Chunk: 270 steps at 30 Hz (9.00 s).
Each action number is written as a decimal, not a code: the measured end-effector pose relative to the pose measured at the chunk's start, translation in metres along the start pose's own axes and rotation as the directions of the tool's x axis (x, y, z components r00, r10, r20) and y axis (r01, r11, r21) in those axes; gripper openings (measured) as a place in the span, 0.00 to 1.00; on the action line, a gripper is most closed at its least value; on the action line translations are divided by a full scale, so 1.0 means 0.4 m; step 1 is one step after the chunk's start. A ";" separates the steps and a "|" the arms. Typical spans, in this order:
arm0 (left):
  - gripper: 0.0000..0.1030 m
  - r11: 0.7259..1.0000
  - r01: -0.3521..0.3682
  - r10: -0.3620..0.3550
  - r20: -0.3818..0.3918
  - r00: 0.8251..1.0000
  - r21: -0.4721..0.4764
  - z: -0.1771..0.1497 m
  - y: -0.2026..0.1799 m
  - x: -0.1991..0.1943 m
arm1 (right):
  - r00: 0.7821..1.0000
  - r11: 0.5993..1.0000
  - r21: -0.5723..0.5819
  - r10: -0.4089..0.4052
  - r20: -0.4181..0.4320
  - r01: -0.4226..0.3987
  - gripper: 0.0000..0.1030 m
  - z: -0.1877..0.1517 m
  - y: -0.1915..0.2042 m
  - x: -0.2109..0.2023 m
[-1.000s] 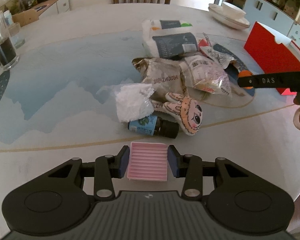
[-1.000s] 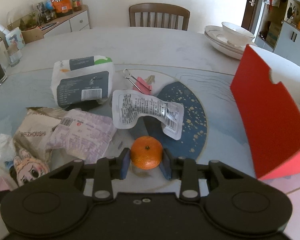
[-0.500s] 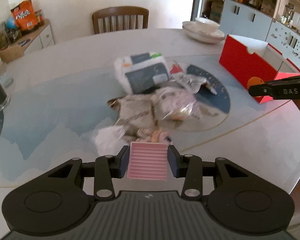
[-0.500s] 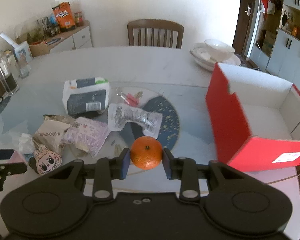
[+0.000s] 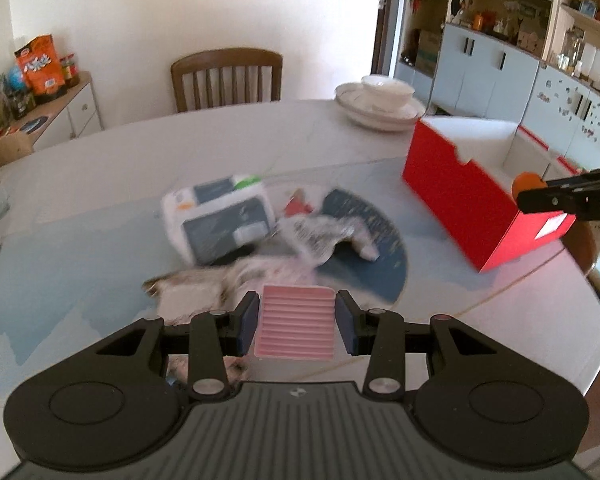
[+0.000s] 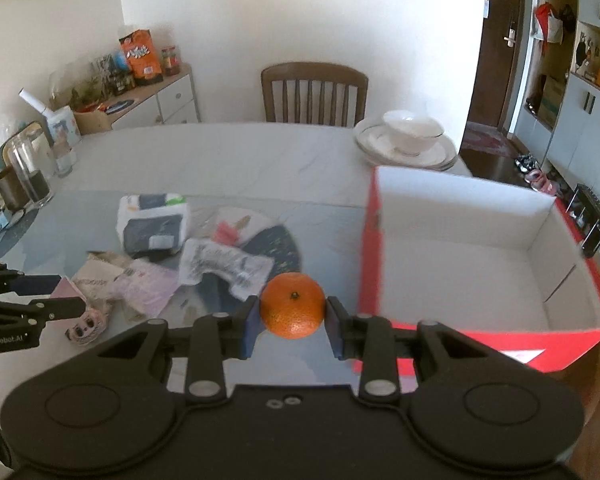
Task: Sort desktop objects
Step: 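Carry the pink sponge and orange with both tools over the red box, then lower both tools into the box and open them, releasing sponge and orange, then lift both tools out of the box and move back over the table, then grasp the white tissue with the left tool while the right tool grasps the clear pouch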
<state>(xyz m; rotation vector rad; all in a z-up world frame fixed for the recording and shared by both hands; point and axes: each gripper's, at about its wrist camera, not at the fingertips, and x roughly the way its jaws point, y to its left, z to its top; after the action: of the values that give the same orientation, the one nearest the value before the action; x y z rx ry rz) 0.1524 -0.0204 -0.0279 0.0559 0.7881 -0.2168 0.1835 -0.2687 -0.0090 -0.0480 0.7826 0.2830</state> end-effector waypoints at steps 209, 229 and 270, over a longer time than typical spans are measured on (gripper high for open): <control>1.00 0.998 -0.018 0.017 0.030 0.999 0.052 -0.105 0.347 0.036 | 0.995 0.993 -0.063 -0.103 0.005 0.103 0.96 -0.032 0.225 0.262; 0.99 0.999 -0.044 0.043 -0.073 0.996 -0.014 -0.120 0.397 0.107 | 0.992 0.970 -0.226 -0.109 -0.066 0.092 0.75 -0.021 0.234 0.450; 0.26 0.995 -0.014 0.005 -0.092 0.996 -0.096 -0.101 0.390 0.108 | 0.995 0.972 -0.216 -0.099 0.001 0.097 0.06 0.008 0.227 0.405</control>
<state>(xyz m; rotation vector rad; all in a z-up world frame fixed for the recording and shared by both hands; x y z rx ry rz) 0.1872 0.1296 -0.0918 -0.0222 0.8881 -0.1672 0.2703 -0.1430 -0.1146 -0.2925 0.7545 0.2728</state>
